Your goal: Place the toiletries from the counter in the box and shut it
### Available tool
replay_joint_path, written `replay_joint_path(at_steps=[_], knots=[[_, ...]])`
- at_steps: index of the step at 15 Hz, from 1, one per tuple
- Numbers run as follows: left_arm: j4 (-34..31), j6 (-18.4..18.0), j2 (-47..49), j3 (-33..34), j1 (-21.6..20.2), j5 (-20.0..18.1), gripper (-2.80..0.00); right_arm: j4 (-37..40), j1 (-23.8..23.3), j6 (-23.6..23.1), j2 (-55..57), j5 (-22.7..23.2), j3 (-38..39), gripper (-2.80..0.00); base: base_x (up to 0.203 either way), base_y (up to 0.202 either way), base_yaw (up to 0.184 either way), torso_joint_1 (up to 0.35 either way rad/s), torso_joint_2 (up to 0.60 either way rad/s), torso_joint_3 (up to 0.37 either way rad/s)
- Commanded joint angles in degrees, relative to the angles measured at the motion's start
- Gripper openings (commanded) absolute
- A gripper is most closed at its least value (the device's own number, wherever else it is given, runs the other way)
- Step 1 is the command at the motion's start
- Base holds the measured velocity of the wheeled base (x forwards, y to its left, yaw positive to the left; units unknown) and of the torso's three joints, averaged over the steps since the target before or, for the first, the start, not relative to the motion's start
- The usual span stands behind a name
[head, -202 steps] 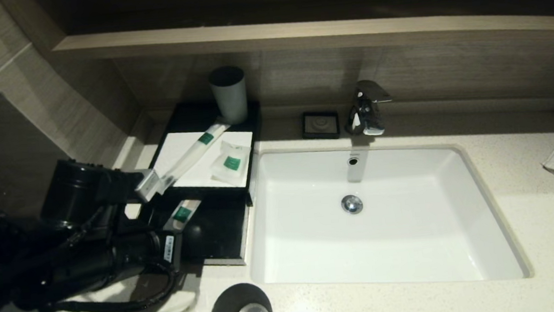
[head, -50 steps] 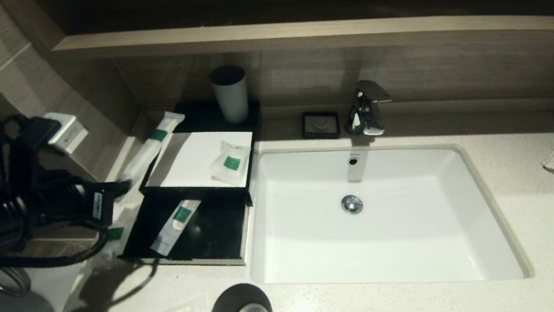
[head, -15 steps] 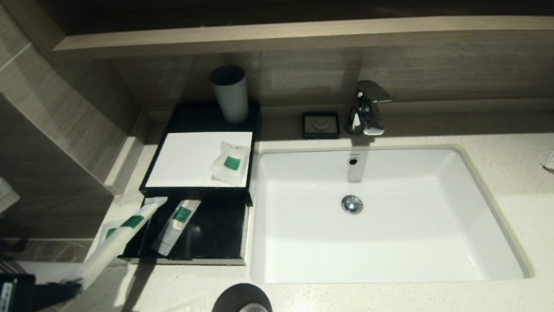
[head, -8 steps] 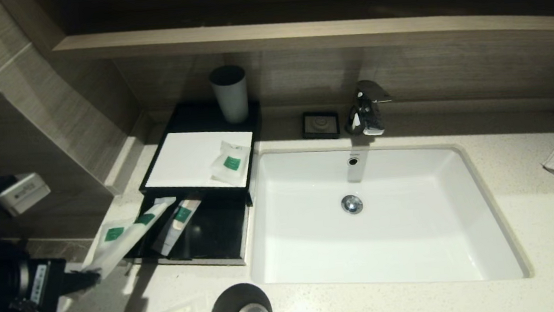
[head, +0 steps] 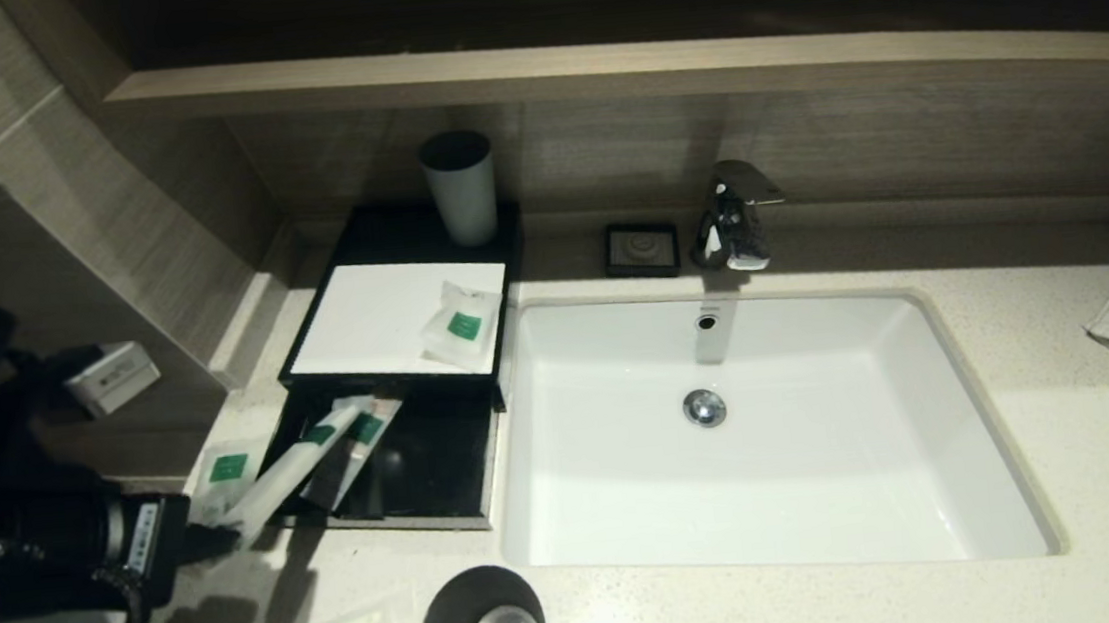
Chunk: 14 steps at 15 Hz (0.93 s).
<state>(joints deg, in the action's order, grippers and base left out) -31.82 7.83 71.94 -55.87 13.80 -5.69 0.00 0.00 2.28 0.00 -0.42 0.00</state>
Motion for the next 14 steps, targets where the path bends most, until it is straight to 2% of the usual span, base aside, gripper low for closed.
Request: replay_joint_path(at_steps=[1,14], knots=[[0.9,0.1,1.6,-0.2,0.1,0.0,-2.8,0.0,0.0,0.0,0.1,0.0,0.0,-2.8,0.0,0.0,0.0,0.0,0.0,0.0],[5.4,0.9,6.4,-0.1,0.1,0.0,-2.8,0.0,0.0,0.0,0.1,0.0,0.0,-2.8,0.0,0.0,0.0,0.0,0.0,0.0]])
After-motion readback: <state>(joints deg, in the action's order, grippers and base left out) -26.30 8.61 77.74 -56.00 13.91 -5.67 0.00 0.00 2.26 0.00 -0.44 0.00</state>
